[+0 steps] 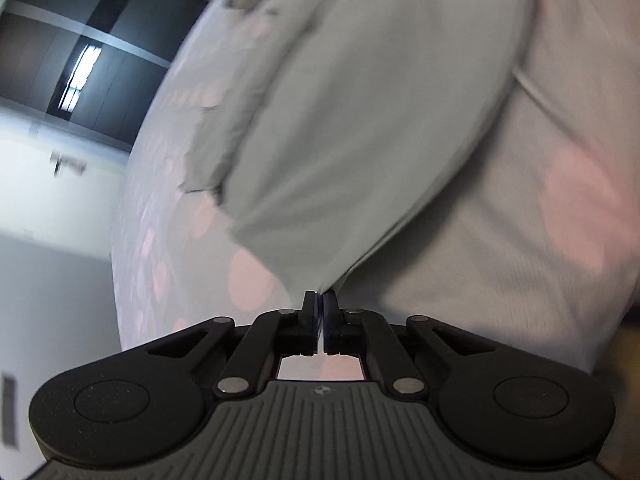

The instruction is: Fold clothes

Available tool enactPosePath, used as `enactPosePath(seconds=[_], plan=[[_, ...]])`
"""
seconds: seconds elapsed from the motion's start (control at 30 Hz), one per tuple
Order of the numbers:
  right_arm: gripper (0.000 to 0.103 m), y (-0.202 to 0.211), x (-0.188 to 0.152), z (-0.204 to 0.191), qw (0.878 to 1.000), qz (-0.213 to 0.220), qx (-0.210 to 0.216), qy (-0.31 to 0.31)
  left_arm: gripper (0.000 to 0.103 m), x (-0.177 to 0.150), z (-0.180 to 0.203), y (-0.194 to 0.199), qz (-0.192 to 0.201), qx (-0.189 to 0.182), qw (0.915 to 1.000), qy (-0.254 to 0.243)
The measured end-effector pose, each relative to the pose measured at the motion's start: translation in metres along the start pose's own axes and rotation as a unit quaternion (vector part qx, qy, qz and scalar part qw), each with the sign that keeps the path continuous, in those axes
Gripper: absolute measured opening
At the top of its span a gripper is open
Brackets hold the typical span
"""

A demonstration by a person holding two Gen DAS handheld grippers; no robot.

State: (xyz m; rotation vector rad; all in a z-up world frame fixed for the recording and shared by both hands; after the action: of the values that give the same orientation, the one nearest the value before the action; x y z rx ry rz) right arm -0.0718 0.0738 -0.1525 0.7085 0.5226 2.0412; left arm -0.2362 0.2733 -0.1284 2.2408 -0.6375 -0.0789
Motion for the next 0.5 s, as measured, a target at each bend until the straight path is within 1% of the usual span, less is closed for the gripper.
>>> enactPosePath(seconds=[0.07, 0.13, 0.2, 0.33, 0.37, 0.5], plan=[[0.005, 0.011, 0.007, 0.021, 0.999, 0.004, -0.011, -0.03, 0.001, 0.002, -0.02, 0.015, 0.008, 0.003, 0.9988, 0.049], [0.005, 0.023, 0.014, 0.043, 0.998, 0.009, -0.019, -0.062, 0.001, 0.003, -0.041, 0.031, 0.019, 0.004, 0.9956, 0.091], [0.005, 0.041, 0.02, 0.064, 0.995, 0.016, -0.019, -0.099, 0.001, 0.001, -0.06, 0.05, 0.031, 0.006, 0.9922, 0.121], [0.005, 0.079, 0.024, 0.097, 0.986, 0.037, -0.017, -0.16, 0.0, -0.004, -0.091, 0.09, 0.067, 0.002, 0.9825, 0.174], [0.005, 0.084, 0.025, 0.104, 0.985, 0.039, -0.021, -0.17, 0.001, -0.004, -0.101, 0.097, 0.077, 0.004, 0.9799, 0.184], [0.004, 0.095, 0.034, 0.13, 0.978, 0.045, -0.037, -0.199, 0.0, -0.001, -0.135, 0.117, 0.095, 0.009, 0.9711, 0.219]])
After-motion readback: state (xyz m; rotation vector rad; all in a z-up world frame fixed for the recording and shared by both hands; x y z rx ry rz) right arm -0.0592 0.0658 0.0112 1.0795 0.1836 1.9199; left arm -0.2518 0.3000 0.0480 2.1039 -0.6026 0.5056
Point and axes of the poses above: each gripper's, at about its wrist camera, not at the fingertips, and y roughly against the way its jaws point, z to its right, x to its top, the point moved 4 cm from there along -y, roughly the way its jaws point, and after that the axes turned 9 degrees about -y, right-handed, at the moved point
